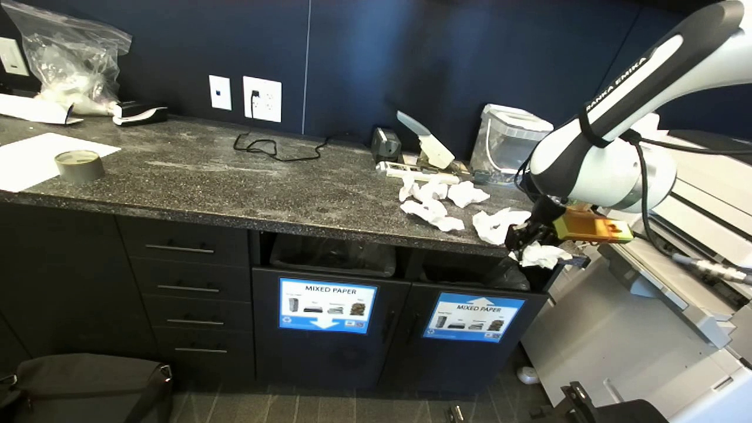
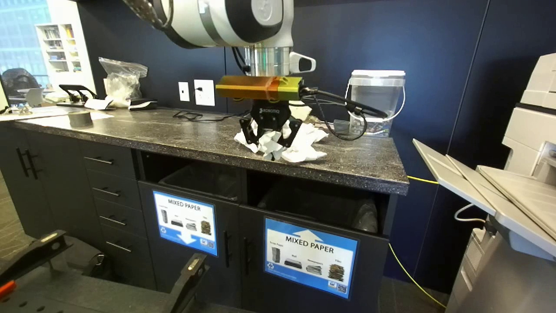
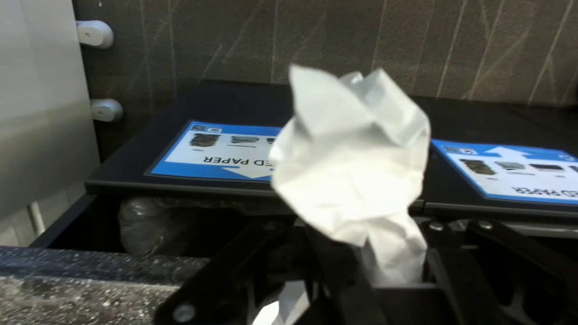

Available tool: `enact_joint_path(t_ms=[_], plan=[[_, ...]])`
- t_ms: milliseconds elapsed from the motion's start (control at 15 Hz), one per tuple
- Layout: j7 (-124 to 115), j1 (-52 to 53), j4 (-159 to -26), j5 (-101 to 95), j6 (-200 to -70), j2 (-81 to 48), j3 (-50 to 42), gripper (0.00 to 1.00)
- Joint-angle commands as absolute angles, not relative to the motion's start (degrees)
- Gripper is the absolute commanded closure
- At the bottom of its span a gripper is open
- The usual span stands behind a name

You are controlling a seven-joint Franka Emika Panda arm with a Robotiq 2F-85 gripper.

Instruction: Put the tissues inside the rubbish.

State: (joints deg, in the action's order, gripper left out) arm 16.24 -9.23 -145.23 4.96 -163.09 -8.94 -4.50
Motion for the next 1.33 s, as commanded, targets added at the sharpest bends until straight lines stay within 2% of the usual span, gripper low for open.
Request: enact_joint_path(t_ms=[0,333,667,1267], plan=[[26.3,-12.4,-148.4,15.1,-170.1,-10.5,1.5,0.87],[42.1,-21.1,-147.1,32.4,-179.3,-18.0,15.9,0.87],[47.5,-30.9,-146.7,30.2,-192.9,-29.0,26.0,0.87],[47.3,-36.5,-139.0,15.9,-214.5,-50.5,23.8,0.87]])
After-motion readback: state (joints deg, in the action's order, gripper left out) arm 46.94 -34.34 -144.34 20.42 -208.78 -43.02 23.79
